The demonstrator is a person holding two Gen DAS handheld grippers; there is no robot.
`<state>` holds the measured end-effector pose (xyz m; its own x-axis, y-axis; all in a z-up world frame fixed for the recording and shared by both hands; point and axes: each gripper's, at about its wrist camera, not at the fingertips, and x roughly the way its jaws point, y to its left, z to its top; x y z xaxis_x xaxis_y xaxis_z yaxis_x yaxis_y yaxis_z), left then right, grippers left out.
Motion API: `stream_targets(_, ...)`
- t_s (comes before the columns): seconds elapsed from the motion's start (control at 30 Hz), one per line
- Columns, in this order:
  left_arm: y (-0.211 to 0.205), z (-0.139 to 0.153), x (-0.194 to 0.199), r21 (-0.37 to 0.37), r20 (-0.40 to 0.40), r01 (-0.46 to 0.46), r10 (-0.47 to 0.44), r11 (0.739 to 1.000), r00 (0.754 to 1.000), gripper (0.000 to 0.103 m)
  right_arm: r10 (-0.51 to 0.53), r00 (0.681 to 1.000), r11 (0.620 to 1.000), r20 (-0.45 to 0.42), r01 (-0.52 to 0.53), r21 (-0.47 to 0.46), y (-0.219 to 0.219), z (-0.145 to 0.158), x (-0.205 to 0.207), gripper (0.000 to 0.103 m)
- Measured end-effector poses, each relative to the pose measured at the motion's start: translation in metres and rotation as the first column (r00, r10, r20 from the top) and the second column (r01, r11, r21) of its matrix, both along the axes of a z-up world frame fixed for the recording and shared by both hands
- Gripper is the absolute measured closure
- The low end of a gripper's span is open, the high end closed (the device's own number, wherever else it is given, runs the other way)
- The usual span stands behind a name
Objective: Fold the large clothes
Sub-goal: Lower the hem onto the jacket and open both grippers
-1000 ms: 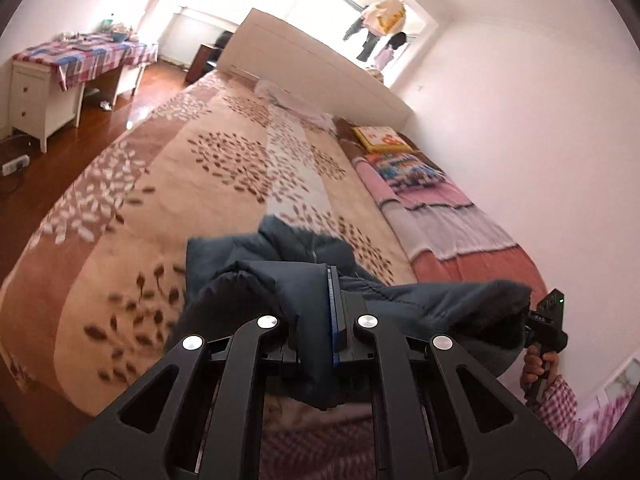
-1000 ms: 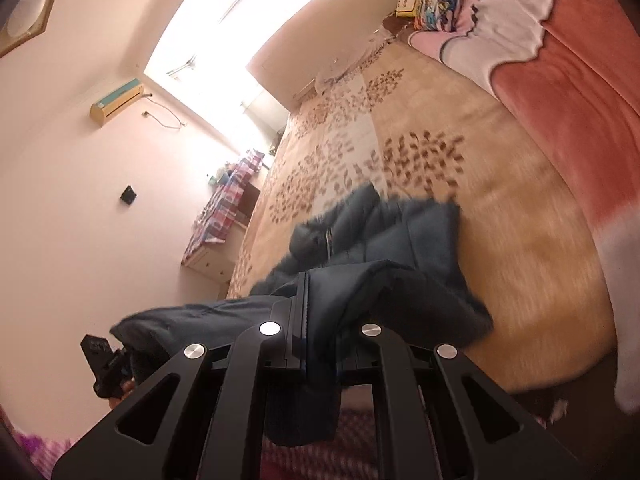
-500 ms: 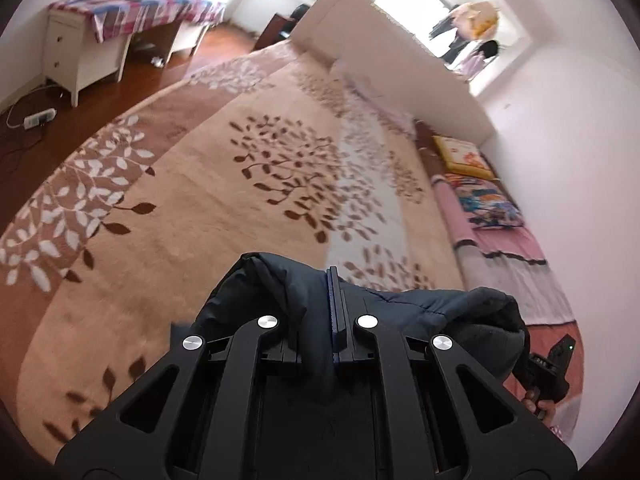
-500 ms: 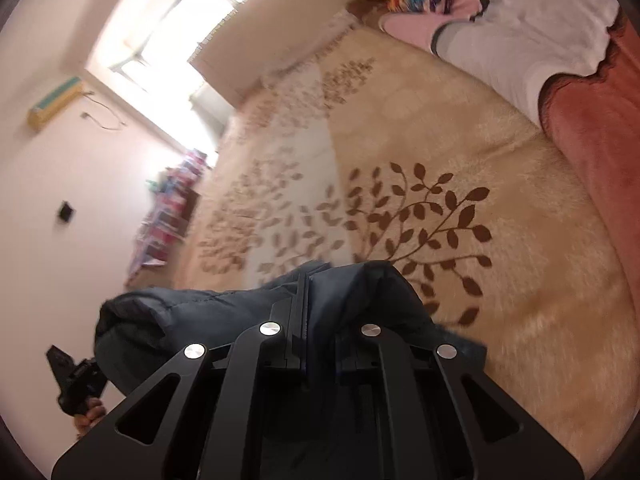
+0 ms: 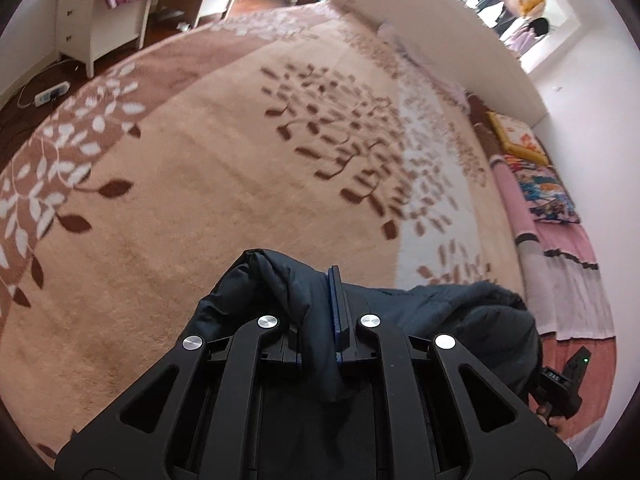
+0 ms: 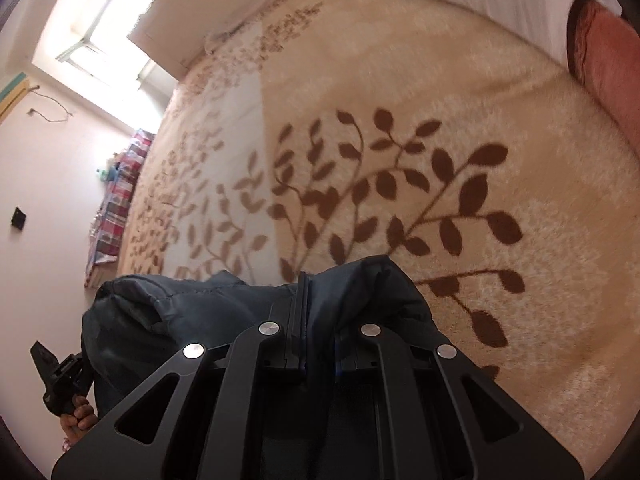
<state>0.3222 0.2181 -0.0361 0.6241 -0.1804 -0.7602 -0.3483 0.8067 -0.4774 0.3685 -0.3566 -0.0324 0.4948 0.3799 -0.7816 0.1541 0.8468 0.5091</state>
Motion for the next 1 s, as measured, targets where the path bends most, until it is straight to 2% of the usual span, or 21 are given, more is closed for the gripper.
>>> stream_targets(0.1, -0.001, 0.000, 0.001, -0.019, -0.016, -0.019, 0.018, 1.000, 1.000, 0.087, 0.017, 1.000, 1.000, -0.013, -0.018, -0.026, 0.004, -0.001, 0.001, 0.089)
stream_targets(0.27, -0.001, 0.025, -0.002, -0.014, 0.004, 0.013, -0.013, 1.000, 1.000, 0.072, 0.040, 0.999, 0.999, -0.023, -0.041, -0.013, 0.003, 0.014, 0.002, 0.085)
stream_targets(0.33, 0.004, 0.033, -0.004, -0.048, 0.032, 0.005, -0.003, 0.999, 0.999, 0.053, 0.043, 0.999, 0.999, -0.020, -0.043, 0.021, 0.000, 0.019, 0.001, 0.078)
stream_targets(0.4, 0.012, 0.040, -0.008, -0.094, 0.062, -0.040, 0.046, 0.995, 0.997, 0.040, 0.047, 0.998, 0.997, -0.031, -0.045, 0.065, -0.003, 0.021, 0.001, 0.072)
stream_targets(0.43, 0.015, 0.044, -0.011, -0.094, 0.076, -0.069, 0.077, 0.993, 0.994, 0.038, 0.043, 0.998, 0.995, -0.038, -0.040, 0.087, -0.004, 0.021, 0.001, 0.070)
stream_targets(0.5, 0.019, 0.053, -0.017, -0.082, 0.122, -0.100, 0.110, 0.992, 0.986, 0.037, 0.030, 0.999, 0.995, -0.040, -0.026, 0.100, -0.005, 0.023, -0.001, 0.066)
stream_targets(0.57, 0.016, 0.061, -0.022, -0.062, 0.132, -0.089, 0.096, 0.994, 0.987, 0.037, 0.032, 0.999, 0.994, -0.030, -0.028, 0.103, -0.004, 0.026, -0.004, 0.060)
stream_targets(0.63, 0.008, 0.065, -0.025, -0.025, 0.138, -0.055, 0.058, 0.998, 0.989, 0.037, 0.042, 0.999, 0.992, -0.013, -0.040, 0.120, -0.002, 0.029, -0.006, 0.048)
stream_targets(0.8, -0.029, 0.069, -0.034, 0.105, 0.147, 0.071, -0.086, 0.992, 0.985, 0.037, 0.027, 1.000, 0.986, -0.006, -0.026, 0.164, -0.005, 0.033, -0.005, 0.041)
stream_targets(0.87, -0.044, 0.067, -0.036, 0.131, 0.139, 0.115, -0.133, 0.985, 0.981, 0.037, 0.009, 1.000, 0.974, 0.001, -0.009, 0.228, -0.010, 0.033, -0.005, 0.036)
stream_targets(0.93, -0.056, 0.064, -0.036, 0.145, 0.135, 0.148, -0.168, 0.978, 0.977, 0.037, -0.032, 0.999, 0.948, 0.002, 0.030, 0.317, -0.020, 0.032, -0.006, 0.029)
stream_targets(1.0, -0.063, 0.060, -0.036, 0.150, 0.127, 0.162, -0.182, 0.975, 0.975, 0.037, -0.095, 0.995, 0.921, 0.033, 0.076, 0.381, -0.033, 0.035, -0.009, 0.027)
